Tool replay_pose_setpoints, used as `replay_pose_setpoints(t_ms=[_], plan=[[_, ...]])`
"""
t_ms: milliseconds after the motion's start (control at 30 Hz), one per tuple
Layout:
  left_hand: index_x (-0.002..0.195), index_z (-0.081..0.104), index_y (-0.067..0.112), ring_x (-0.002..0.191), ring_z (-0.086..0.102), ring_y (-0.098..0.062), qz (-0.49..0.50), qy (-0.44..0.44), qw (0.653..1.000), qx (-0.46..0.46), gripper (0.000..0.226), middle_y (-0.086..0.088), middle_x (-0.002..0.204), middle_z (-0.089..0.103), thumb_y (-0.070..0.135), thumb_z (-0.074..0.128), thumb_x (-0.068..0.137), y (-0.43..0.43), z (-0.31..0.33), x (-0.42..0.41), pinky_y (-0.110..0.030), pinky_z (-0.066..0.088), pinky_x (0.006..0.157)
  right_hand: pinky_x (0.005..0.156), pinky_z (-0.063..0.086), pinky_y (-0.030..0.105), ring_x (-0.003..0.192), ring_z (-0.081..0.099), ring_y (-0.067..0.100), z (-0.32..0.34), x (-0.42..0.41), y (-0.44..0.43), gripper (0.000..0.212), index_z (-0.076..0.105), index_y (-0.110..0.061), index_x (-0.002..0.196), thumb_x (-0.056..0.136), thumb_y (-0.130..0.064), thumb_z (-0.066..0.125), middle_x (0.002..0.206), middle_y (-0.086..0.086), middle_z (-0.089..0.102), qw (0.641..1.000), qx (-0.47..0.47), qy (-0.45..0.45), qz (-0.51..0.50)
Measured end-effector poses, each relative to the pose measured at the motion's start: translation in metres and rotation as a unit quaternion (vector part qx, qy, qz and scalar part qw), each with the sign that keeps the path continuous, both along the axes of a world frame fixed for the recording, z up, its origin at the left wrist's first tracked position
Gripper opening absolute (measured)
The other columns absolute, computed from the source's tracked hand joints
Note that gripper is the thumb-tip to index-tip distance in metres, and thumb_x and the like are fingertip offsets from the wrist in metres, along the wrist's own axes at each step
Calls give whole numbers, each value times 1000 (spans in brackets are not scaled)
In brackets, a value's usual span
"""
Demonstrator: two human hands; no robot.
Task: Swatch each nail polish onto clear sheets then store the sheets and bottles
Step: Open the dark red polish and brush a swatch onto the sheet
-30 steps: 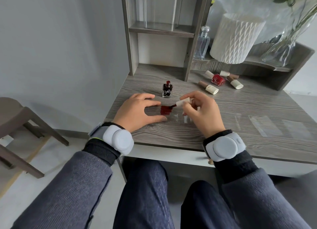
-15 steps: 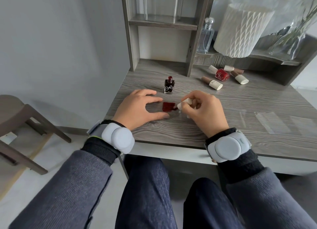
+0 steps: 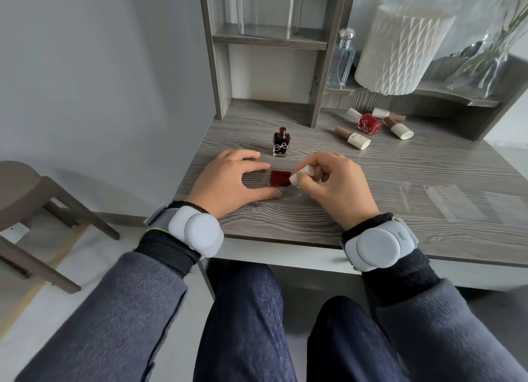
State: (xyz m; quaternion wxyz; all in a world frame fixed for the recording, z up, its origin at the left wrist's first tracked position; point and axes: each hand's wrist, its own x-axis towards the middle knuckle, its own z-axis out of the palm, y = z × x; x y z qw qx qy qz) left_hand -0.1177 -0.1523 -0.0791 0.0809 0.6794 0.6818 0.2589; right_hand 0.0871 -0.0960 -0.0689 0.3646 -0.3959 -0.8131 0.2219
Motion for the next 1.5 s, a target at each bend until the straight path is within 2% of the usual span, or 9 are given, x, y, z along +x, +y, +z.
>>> replay_pose_setpoints(t_ms=[333,467,567,667,833,933,1200,1400,1500], plan=[[122,59,42,130,32,-8,2,5,1000,-5,77,19,138,45,83,50,58,0,0,0,-31,26,108,69,47,33,77,57,22,4,2,-3,5,67,-23,77,81,-19,66,69,-1,64,996,14,75,-49],[123,59,41,131,31,-7,1,6,1000,-5,75,19,139,44,80,53,60,0,1,0,-30,25,108,73,41,26,79,50,11,3,-1,-6,4,69,-27,82,81,-31,70,70,-8,61,1000,12,14,14],[123,59,40,131,32,-7,1,3,1000,-4,75,19,139,45,80,53,60,0,1,1,-30,25,108,78,45,37,79,48,10,2,-1,-4,7,69,-28,82,80,-34,66,69,-8,60,1000,14,-16,5],[123,59,41,131,31,-7,2,4,1000,-7,74,19,139,44,80,52,60,-1,2,1,-31,25,108,80,46,47,79,50,18,2,0,-5,3,68,-23,80,81,-22,66,65,-5,58,999,24,-14,-37],[123,59,40,132,31,-8,0,4,1000,-10,75,18,140,44,79,52,60,-1,2,0,-30,24,107,72,49,44,73,54,24,4,1,-4,4,66,-22,76,79,-20,64,64,0,60,997,30,27,-73],[123,59,40,131,30,-7,1,3,1000,-11,74,19,139,44,79,53,60,-1,2,1,-28,23,106,68,49,43,70,56,24,5,3,-2,6,65,-25,79,82,-27,61,66,1,60,994,33,69,-73],[122,60,41,130,32,-7,2,0,1000,0,72,19,138,46,78,55,60,-1,0,1,-29,25,106,74,50,47,71,53,20,1,0,-1,19,68,-33,89,79,-43,55,59,-13,53,999,25,7,-41],[122,60,41,130,32,-7,1,-5,1000,3,75,19,137,46,81,52,59,-1,0,0,-31,26,108,71,47,40,71,52,20,1,1,-1,6,68,-33,84,82,-32,62,59,-12,52,998,27,23,-55],[122,60,40,130,32,-7,1,-1,1000,4,74,19,137,46,79,53,60,-1,0,0,-28,25,106,78,49,48,75,54,19,3,-1,-3,27,69,-34,93,79,-47,50,65,-14,54,999,15,4,-37]])
